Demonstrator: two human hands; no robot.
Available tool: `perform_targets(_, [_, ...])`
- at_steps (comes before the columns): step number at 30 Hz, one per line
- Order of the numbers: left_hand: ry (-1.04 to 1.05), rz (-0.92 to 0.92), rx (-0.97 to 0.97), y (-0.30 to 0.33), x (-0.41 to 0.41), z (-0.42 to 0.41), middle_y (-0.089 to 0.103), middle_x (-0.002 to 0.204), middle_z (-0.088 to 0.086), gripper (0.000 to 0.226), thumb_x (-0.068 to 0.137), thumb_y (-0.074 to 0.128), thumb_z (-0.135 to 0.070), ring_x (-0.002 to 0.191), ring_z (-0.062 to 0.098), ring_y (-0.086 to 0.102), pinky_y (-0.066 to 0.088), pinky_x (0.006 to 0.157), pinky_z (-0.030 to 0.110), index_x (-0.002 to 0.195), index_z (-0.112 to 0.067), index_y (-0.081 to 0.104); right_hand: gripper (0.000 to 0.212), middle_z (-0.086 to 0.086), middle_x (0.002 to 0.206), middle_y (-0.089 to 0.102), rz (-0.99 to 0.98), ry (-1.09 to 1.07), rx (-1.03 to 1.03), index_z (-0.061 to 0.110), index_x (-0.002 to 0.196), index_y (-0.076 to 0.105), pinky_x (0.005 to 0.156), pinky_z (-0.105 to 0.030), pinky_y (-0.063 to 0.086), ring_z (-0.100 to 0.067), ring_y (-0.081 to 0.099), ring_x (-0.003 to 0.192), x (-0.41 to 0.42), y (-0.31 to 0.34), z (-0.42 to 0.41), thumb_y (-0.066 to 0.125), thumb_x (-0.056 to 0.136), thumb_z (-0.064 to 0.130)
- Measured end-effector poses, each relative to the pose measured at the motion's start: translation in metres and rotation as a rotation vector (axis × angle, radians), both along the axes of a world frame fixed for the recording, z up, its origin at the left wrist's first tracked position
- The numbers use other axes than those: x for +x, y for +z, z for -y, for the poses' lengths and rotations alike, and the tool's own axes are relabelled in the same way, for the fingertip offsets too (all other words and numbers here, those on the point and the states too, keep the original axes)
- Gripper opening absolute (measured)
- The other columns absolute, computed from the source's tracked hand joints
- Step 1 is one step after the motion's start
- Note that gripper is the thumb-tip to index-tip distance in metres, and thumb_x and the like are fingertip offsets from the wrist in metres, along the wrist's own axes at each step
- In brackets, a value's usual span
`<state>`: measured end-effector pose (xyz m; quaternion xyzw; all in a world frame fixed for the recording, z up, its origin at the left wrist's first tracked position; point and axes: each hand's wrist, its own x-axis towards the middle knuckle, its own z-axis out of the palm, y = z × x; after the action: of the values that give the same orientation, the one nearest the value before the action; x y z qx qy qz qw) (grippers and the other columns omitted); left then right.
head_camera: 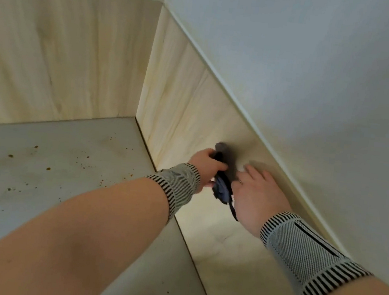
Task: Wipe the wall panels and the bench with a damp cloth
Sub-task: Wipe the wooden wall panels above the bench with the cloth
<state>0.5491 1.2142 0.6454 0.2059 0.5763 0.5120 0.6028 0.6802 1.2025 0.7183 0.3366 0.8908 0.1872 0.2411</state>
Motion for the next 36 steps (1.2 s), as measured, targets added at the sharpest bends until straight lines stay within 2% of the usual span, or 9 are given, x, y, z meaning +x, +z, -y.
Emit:
perform_targets(3, [0.096,-0.07,-0.093,0.007,-0.001,0.029,0.063,0.107,0.015,0.028,0.091,0.066,-0.007,0.1,0.032,0.063,0.058,0.085,0.047,0.117,-0.008,0.055,0.03,-0.001,0.128,0.052,-0.276,-0.106,-0.078,0.017,0.124,0.053,0.099,-0.034,0.041,-0.022,0.047,0.118,0.013,0.012,0.017,0.038,0.098,0.022])
perform_targets(8, [0.102,-0.088,-0.175,0.017,0.019,0.088,0.065,0.111,0.019,0.028,0.092,0.063,-0.013,0.089,0.026,0.064,0.059,0.083,0.044,0.117,-0.002,0.058,0.045,0.006,0.128,0.056,-0.697,-0.398,-0.339,0.024,0.134,0.049,0.092,-0.029,0.046,-0.016,0.057,0.11,0.027,-0.003,0.061,0.051,0.093,0.042])
perform_targets(13, [0.03,-0.138,-0.225,0.024,0.027,0.124,0.068,0.108,0.015,0.011,0.089,0.066,-0.021,0.095,0.026,0.065,0.057,0.09,0.047,0.084,-0.014,0.059,0.045,0.004,0.112,0.061,-0.765,-0.472,-0.445,0.023,0.126,0.048,0.083,-0.031,0.051,-0.017,0.061,0.095,0.023,-0.036,0.104,0.06,0.087,0.042])
perform_targets(19, [-0.064,-0.156,-0.198,0.043,0.01,0.118,0.071,0.077,0.003,0.01,0.089,0.066,-0.023,0.078,0.014,0.066,0.053,0.094,0.044,0.085,-0.014,0.063,0.044,0.004,0.116,0.055,-0.805,-0.416,-0.182,0.023,0.128,0.045,0.083,-0.031,0.049,-0.018,0.056,0.101,0.01,-0.028,0.102,0.053,0.091,0.046])
perform_targets(23, [-0.202,-0.1,-0.147,0.043,-0.014,0.104,0.075,0.099,0.007,0.012,0.09,0.066,-0.022,0.095,0.016,0.069,0.05,0.093,0.041,0.096,-0.013,0.067,0.027,0.0,0.113,0.055,-0.724,-0.431,-0.132,0.018,0.12,0.044,0.073,-0.03,0.043,-0.022,0.059,0.097,-0.018,-0.024,0.086,0.049,0.096,0.03])
perform_targets(25, [-0.36,-0.236,-0.115,0.032,-0.04,0.1,0.071,0.109,0.006,0.03,0.088,0.069,-0.029,0.102,0.017,0.065,0.05,0.092,0.038,0.111,-0.011,0.065,0.016,-0.001,0.107,0.057,-0.676,-0.497,-0.187,0.017,0.11,0.045,0.069,-0.03,0.04,-0.024,0.058,0.091,-0.036,-0.028,0.079,0.046,0.096,0.025])
perform_targets(29, [-0.537,-0.761,-0.012,0.004,-0.105,0.085,0.049,0.124,0.004,0.065,0.078,0.078,-0.032,0.099,0.018,0.053,0.045,0.08,0.026,0.13,-0.013,0.045,0.004,-0.002,0.088,0.054,-0.689,-0.677,-0.299,0.018,0.093,0.042,0.066,-0.03,0.036,-0.025,0.049,0.077,-0.084,-0.042,0.065,0.042,0.095,0.021])
perform_targets(32, [-0.614,-0.624,0.091,-0.002,-0.152,0.071,0.047,0.141,0.005,0.085,0.076,0.081,-0.031,0.119,0.024,0.055,0.048,0.093,0.028,0.147,-0.021,0.035,0.008,-0.005,0.087,0.058,-0.759,-0.725,-0.383,0.017,0.092,0.047,0.068,-0.031,0.039,-0.025,0.053,0.079,-0.125,-0.044,0.055,0.04,0.096,0.019])
perform_targets(36, [-0.625,-0.502,0.167,0.01,-0.178,0.057,0.071,0.111,0.01,0.044,0.083,0.072,-0.031,0.104,0.024,0.066,0.054,0.095,0.038,0.123,-0.013,0.064,0.012,-0.003,0.091,0.06,-0.926,-0.788,-0.329,0.021,0.106,0.042,0.069,-0.031,0.046,-0.023,0.058,0.08,-0.16,-0.031,0.049,0.046,0.095,0.02])
